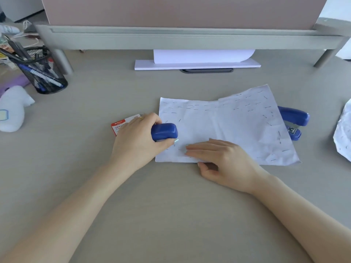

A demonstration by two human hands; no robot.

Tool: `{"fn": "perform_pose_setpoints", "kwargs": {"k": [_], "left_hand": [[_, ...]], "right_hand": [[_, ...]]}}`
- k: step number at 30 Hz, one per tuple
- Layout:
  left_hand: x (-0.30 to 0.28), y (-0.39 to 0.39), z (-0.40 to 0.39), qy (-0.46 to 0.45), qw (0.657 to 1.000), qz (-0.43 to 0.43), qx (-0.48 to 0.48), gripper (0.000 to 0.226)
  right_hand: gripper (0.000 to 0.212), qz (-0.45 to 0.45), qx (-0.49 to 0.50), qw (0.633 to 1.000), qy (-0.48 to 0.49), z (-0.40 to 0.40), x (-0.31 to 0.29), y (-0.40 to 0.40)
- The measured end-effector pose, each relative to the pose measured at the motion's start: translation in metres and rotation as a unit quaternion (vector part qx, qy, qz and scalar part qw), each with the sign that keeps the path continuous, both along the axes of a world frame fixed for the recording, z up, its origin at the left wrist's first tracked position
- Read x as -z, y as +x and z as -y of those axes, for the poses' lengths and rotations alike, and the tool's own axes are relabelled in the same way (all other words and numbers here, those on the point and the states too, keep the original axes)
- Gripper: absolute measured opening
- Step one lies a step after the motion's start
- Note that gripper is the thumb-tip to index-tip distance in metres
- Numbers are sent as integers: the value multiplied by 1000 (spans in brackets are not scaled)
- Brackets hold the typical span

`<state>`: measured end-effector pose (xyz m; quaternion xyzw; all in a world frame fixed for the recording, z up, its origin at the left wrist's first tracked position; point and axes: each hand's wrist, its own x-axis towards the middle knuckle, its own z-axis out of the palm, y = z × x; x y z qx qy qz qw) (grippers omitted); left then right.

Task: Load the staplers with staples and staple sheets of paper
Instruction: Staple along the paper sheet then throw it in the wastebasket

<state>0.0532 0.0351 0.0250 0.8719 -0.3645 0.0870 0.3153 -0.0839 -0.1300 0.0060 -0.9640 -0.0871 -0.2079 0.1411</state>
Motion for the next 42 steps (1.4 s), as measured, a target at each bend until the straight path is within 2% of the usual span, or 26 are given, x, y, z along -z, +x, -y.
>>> {"fn": "perform_pose_setpoints", "kwargs": {"k": [5, 8, 10, 14, 23, 30, 34, 37, 40, 42], "left_hand": [[-4, 3, 5, 23, 997, -76, 12, 33], [-14, 8, 7, -20, 980, -193, 37, 32], [-20, 16, 5, -53, 972, -229, 18, 28], [-19, 28, -1, -75, 979, -189, -33, 31], [-5, 22, 3, 7, 994, -104, -46, 27], [-11, 25, 9, 8, 993, -100, -64, 16], [-18, 29, 23, -2, 994, -90, -60, 19], [-18, 26, 33, 22, 994, -87, -61, 24], [-14, 24, 36, 23, 993, -94, -68, 29], [-13, 24, 34, 17, 993, -90, -71, 28]], "right_hand": [[26, 33, -41, 998, -31, -4, 4, 3], [22, 37, -58, 997, -41, -3, 6, 2], [20, 46, -71, 995, -51, -3, 6, 1], [18, 64, -92, 990, -87, 2, 2, -10], [18, 82, -90, 988, -91, -9, 2, -7], [19, 85, -71, 991, -73, -14, 4, -4], [19, 75, -66, 993, -68, -14, 5, -4], [19, 65, -64, 994, -61, -16, 5, -4], [22, 77, -24, 997, -11, -15, -2, -6], [28, 74, 38, 990, 111, -17, -12, -5]]}}
